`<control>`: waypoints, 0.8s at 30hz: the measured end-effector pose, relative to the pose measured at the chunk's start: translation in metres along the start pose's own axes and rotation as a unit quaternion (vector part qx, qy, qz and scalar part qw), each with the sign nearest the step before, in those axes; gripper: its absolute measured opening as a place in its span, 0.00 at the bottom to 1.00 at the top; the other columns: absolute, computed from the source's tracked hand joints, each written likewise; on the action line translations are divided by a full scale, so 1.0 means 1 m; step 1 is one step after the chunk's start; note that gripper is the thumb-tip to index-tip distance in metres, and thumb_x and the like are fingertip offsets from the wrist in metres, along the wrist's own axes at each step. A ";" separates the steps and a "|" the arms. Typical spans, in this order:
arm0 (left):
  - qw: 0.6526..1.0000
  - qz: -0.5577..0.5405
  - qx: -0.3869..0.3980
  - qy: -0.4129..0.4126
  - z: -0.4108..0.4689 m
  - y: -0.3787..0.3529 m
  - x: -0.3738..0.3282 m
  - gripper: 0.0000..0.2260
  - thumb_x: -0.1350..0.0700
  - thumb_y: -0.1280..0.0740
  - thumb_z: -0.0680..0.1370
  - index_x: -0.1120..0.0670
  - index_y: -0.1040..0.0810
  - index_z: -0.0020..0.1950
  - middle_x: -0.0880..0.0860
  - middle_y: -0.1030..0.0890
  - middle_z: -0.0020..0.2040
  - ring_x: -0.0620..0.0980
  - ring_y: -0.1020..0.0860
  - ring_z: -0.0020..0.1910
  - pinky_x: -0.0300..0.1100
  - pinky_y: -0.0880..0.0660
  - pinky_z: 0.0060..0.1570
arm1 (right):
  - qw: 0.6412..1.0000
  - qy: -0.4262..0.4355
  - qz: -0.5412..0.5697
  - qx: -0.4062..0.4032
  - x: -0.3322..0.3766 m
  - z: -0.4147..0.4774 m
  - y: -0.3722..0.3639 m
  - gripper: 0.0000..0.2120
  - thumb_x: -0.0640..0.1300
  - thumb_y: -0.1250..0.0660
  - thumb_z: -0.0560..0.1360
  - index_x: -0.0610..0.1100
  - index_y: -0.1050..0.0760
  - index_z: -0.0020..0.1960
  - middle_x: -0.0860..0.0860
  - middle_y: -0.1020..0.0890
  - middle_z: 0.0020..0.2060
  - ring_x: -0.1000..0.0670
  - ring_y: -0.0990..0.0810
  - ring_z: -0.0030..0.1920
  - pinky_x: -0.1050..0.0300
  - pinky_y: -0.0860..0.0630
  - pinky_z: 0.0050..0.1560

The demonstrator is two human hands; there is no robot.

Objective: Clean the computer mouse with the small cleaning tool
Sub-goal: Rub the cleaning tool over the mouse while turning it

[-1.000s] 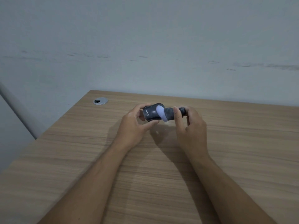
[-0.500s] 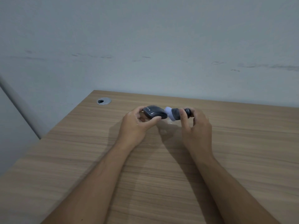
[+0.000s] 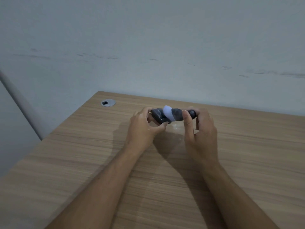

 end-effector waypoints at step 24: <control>0.966 0.097 0.042 -0.237 0.004 -0.003 0.002 0.23 0.68 0.22 0.67 0.54 0.18 0.60 0.41 0.24 0.48 0.53 0.26 0.51 0.56 0.22 0.50 | 0.996 0.076 -0.052 -0.012 0.009 0.000 -0.003 0.11 0.49 0.32 0.86 0.41 0.18 0.56 0.51 0.18 0.47 0.46 0.22 0.47 0.48 0.25 0.51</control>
Point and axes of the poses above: each hand's wrist, its own z-axis towards the middle knuckle, its own y-axis out of the back of the hand, x = y × z, the point moved 1 cm from there along z, towards the middle knuckle
